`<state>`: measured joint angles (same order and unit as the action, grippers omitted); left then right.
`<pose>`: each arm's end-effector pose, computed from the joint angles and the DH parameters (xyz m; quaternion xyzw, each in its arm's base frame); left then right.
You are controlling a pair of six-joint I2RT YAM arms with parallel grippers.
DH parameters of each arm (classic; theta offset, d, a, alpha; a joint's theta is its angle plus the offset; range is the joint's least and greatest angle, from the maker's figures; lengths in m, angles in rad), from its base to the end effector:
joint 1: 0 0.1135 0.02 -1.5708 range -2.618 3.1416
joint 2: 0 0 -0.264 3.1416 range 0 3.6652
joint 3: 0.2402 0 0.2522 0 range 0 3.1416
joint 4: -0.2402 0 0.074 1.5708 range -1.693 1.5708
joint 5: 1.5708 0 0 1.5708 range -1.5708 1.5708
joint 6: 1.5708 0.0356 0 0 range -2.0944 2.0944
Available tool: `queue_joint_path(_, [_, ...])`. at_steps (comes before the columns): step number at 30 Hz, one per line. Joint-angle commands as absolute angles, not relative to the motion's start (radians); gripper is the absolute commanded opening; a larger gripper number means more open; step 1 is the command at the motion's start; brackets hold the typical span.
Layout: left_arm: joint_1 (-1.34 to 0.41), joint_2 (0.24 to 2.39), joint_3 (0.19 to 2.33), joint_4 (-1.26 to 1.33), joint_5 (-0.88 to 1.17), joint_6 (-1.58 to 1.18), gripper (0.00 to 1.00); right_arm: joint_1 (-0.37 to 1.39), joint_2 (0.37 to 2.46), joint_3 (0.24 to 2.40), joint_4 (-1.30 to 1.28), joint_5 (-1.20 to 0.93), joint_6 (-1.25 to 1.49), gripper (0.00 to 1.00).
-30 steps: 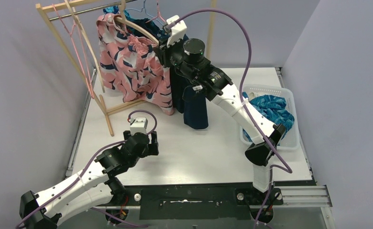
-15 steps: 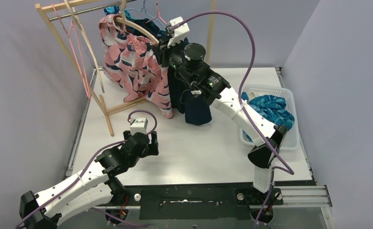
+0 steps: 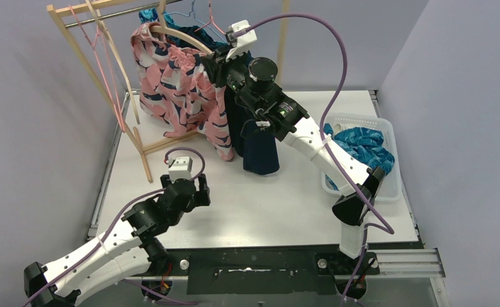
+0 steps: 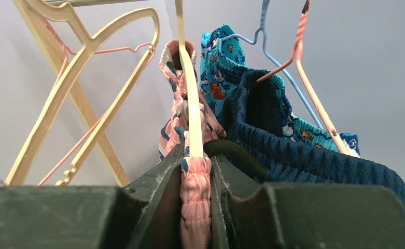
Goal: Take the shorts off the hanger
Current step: Pick up the hanger from the clothes rod.
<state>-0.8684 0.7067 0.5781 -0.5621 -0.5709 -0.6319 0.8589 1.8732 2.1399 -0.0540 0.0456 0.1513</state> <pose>0.1116 -0.1021 0.2468 -0.0167 0.8762 -0.0923 0.4727 0.2797 0.3216 0.5111 -0.2009 0.5951 0.3639 0.6878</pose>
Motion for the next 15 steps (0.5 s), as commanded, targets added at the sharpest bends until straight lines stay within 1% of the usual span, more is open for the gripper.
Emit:
queue_joint_path(1, [-0.860, 0.685, 0.587, -0.517, -0.627, -0.667, 0.79, 0.864, 1.768, 2.159, 0.195, 0.028, 0.161, 0.00])
queue_joint_path(12, [-0.853, 0.654, 0.582, -0.520, -0.630, -0.679, 0.79, 0.874, 1.710, 2.080, 0.287, 0.026, 0.159, 0.00])
queue_joint_path(15, [-0.852, 0.651, 0.581, -0.519, -0.631, -0.682, 0.79, 0.873, 1.700, 2.065, 0.277, -0.019, 0.160, 0.00])
